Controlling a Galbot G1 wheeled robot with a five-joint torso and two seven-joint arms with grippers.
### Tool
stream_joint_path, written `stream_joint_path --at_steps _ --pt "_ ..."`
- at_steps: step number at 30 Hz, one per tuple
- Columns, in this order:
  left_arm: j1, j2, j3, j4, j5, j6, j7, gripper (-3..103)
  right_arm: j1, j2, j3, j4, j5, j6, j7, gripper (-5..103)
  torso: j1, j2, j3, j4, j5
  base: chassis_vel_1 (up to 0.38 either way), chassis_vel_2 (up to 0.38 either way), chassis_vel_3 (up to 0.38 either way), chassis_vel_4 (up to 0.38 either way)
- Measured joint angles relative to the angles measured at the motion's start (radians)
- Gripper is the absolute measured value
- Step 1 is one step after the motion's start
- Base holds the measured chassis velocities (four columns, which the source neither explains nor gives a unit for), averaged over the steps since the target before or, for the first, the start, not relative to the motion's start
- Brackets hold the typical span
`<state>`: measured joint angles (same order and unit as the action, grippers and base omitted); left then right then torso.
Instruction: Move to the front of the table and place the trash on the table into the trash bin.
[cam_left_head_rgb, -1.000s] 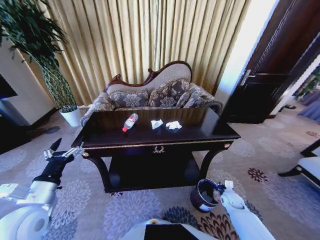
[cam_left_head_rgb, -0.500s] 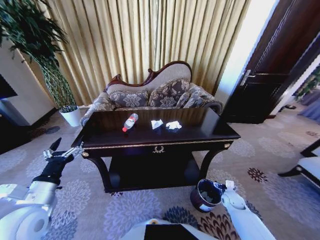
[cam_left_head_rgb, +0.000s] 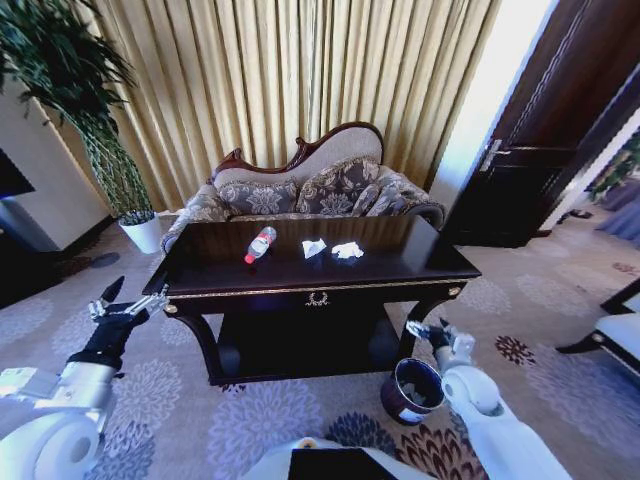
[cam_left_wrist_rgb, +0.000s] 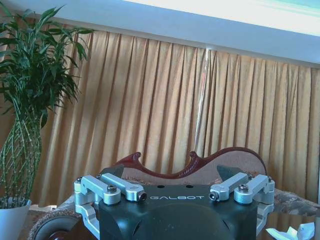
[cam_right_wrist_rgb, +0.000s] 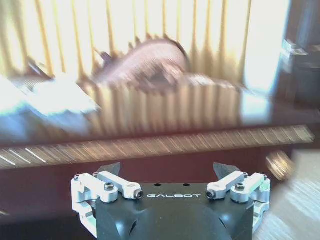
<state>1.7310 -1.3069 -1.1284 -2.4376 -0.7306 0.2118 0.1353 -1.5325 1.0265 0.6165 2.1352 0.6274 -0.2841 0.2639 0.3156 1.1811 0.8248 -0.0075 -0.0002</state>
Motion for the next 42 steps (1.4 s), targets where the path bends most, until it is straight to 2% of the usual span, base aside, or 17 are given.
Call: stream_joint_path --at_steps 2,4,8,42 --pt "0.0 0.0 -0.001 0.0 -0.001 0.0 0.0 100 -0.011 -0.009 0.0 0.06 0.023 -0.008 0.004 100 0.0 0.0 0.0 0.0001 -0.0001 0.0 0.0 0.0 0.0" --pt "0.002 -0.001 -0.005 0.0 -0.004 0.0 0.0 100 -0.038 -0.03 -0.005 0.217 0.07 -0.025 0.022 100 0.0 0.0 0.0 0.0002 -0.0001 0.0 0.0 0.0 0.0" --pt "0.009 -0.003 -0.007 -0.006 -0.005 0.0 0.0 100 -0.067 -0.048 -0.005 0.327 0.099 -0.035 0.032 100 0.0 0.0 0.0 0.0001 0.0 0.0 0.0 0.0 0.0" --pt "0.018 -0.006 -0.026 -0.019 -0.006 -0.001 0.007 100 -0.09 -0.058 -0.003 0.353 0.112 -0.038 0.034 100 0.0 0.0 0.0 0.0001 0.0001 0.0 0.0 0.0 0.0"
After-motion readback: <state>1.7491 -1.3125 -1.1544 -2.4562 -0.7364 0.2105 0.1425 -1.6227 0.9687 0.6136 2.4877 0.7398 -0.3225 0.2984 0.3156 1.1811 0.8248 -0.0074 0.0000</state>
